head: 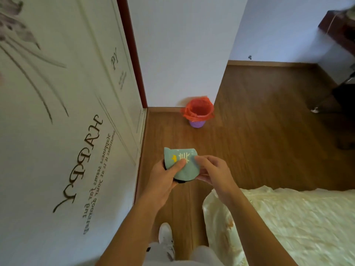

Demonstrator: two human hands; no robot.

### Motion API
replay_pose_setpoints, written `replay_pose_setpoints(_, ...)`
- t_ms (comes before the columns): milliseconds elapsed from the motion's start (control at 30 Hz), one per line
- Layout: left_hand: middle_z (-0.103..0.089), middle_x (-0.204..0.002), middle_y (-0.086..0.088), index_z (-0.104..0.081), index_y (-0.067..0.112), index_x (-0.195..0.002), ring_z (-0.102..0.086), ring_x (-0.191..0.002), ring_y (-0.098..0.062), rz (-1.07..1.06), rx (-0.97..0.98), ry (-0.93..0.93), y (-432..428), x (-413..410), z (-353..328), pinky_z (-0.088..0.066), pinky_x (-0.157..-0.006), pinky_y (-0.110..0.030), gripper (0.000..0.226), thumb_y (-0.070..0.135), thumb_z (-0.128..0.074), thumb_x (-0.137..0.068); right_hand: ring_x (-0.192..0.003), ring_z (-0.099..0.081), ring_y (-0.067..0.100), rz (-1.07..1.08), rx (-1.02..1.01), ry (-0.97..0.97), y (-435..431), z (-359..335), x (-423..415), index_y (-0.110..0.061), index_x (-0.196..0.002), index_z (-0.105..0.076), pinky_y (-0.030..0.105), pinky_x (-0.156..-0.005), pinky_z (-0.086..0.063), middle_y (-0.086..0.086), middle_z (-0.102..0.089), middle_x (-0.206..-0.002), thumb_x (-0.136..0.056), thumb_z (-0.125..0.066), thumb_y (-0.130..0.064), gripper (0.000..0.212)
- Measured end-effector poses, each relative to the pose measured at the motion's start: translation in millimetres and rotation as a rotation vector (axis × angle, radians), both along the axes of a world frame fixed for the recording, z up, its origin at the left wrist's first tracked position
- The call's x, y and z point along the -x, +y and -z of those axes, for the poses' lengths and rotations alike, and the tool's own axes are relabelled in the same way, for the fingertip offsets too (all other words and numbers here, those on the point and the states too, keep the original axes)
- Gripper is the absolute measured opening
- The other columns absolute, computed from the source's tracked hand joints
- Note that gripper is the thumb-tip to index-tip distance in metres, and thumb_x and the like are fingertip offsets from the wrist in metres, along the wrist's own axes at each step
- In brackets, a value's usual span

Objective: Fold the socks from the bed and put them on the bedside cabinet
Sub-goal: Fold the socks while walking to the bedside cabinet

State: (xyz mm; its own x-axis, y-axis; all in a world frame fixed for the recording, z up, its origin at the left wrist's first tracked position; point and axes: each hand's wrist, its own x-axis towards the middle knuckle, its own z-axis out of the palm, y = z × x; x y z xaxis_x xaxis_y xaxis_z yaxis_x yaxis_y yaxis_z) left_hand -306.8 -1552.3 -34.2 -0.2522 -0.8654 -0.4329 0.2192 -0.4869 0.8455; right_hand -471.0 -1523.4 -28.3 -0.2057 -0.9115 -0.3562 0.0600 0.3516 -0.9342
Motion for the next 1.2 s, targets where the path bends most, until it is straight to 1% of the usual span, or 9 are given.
replay_pose_setpoints(167, -0.076, -0.108, -0.006, -0.063, 0.017, -0.117, -0.072, -0.101, -0.022, 0.014, -0.006, -0.012, -76.9, 2.4, -0.8, -0.062, -0.082, -0.041, 0.043, 0.026, -0.077, -0.078, -0.090, -0.078, 0.016, 0.041, -0.007, -0.010, -70.7, -4.6, -0.6, -0.017, -0.102, -0.075, 0.027, -0.073, -0.063, 0.006, -0.079, -0.098, -0.092, -0.068, -0.037, 0.023)
replay_pose_setpoints(267, -0.078, -0.102, -0.003, -0.065, 0.018, -0.114, -0.074, -0.097, -0.020, 0.034, -0.008, -0.010, -113.6, 13.1, 1.7, -0.063, -0.076, -0.037, 0.046, 0.029, -0.079, -0.071, -0.089, -0.078, 0.017, 0.072, -0.023, -0.028, -104.6, -3.6, 8.3, -0.018, -0.100, -0.075, 0.026, -0.071, -0.063, 0.005, -0.079, -0.095, -0.093, -0.068, -0.035, 0.020)
replay_pose_setpoints(400, -0.078, -0.103, -0.005, -0.065, 0.017, -0.114, -0.074, -0.096, -0.021, 0.067, -0.027, -0.021, -164.9, 37.3, 7.6, -0.062, -0.071, -0.034, 0.047, 0.030, -0.078, -0.071, -0.084, -0.078, 0.016, 0.113, -0.037, -0.070, -152.8, 1.3, 31.0, -0.016, -0.096, -0.076, 0.020, -0.063, -0.060, 0.002, -0.081, -0.087, -0.091, -0.070, -0.031, 0.017)
replay_pose_setpoints(533, -0.079, -0.100, -0.004, -0.066, 0.015, -0.112, -0.074, -0.096, -0.022, 0.116, -0.016, -0.033, -223.3, 78.8, 12.6, -0.061, -0.070, -0.032, 0.039, 0.027, -0.076, -0.077, -0.082, -0.078, 0.018, 0.168, -0.019, -0.063, -200.9, 10.3, 72.6, -0.015, -0.096, -0.077, 0.025, -0.067, -0.062, 0.007, -0.081, -0.087, -0.091, -0.070, -0.032, 0.019)
replay_pose_setpoints(633, -0.079, -0.101, -0.005, -0.067, 0.015, -0.112, -0.074, -0.096, -0.022, 0.175, -0.001, -0.060, -269.3, 125.6, 12.5, -0.061, -0.069, -0.031, 0.036, 0.026, -0.075, -0.079, -0.081, -0.077, 0.019, 0.218, 0.000, -0.020, -238.4, 15.1, 119.5, -0.017, -0.092, -0.078, 0.031, -0.074, -0.064, 0.009, -0.081, -0.088, -0.090, -0.071, -0.033, 0.017)
replay_pose_setpoints(800, -0.077, -0.105, -0.005, -0.065, 0.017, -0.115, -0.073, -0.097, -0.021, 0.294, 0.025, -0.092, -342.3, 229.2, 0.8, -0.061, -0.070, -0.030, 0.049, 0.032, -0.079, -0.070, -0.084, -0.078, 0.016, 0.337, 0.026, -0.052, -292.6, 8.9, 216.6, -0.019, -0.095, -0.076, 0.023, -0.068, -0.061, -0.001, -0.081, -0.085, -0.094, -0.067, -0.031, 0.015)
replay_pose_setpoints(900, -0.078, -0.097, 0.000, -0.064, 0.018, -0.114, -0.074, -0.094, -0.017, 0.373, 0.036, -0.083, -372.3, 292.6, -6.0, -0.061, -0.068, -0.029, 0.048, 0.030, -0.079, -0.070, -0.084, -0.077, 0.012, 0.407, 0.023, -0.035, -307.5, 2.1, 269.2, -0.019, -0.098, -0.075, 0.020, -0.067, -0.059, -0.005, -0.080, -0.085, -0.093, -0.067, -0.037, 0.020)
replay_pose_setpoints(1067, -0.078, -0.101, 0.001, -0.065, 0.021, -0.114, -0.074, -0.097, -0.017, 0.523, 0.024, -0.068, -393.0, 381.4, -14.7, -0.061, -0.073, -0.031, 0.049, 0.030, -0.080, -0.069, -0.089, -0.076, 0.020, 0.571, 0.007, -0.049, -308.1, -5.7, 339.3, -0.017, -0.098, -0.075, 0.026, -0.071, -0.062, 0.007, -0.079, -0.094, -0.092, -0.068, -0.037, 0.022)
replay_pose_setpoints(1200, -0.078, -0.103, -0.004, -0.065, 0.017, -0.114, -0.073, -0.099, -0.020, 0.658, 0.005, -0.076, -398.8, 449.7, -17.5, -0.060, -0.076, -0.033, 0.049, 0.029, -0.080, -0.069, -0.088, -0.076, 0.021, 0.717, 0.015, -0.033, -297.0, -8.2, 389.6, -0.018, -0.097, -0.076, 0.026, -0.068, -0.061, 0.007, -0.079, -0.094, -0.091, -0.068, -0.038, 0.023)
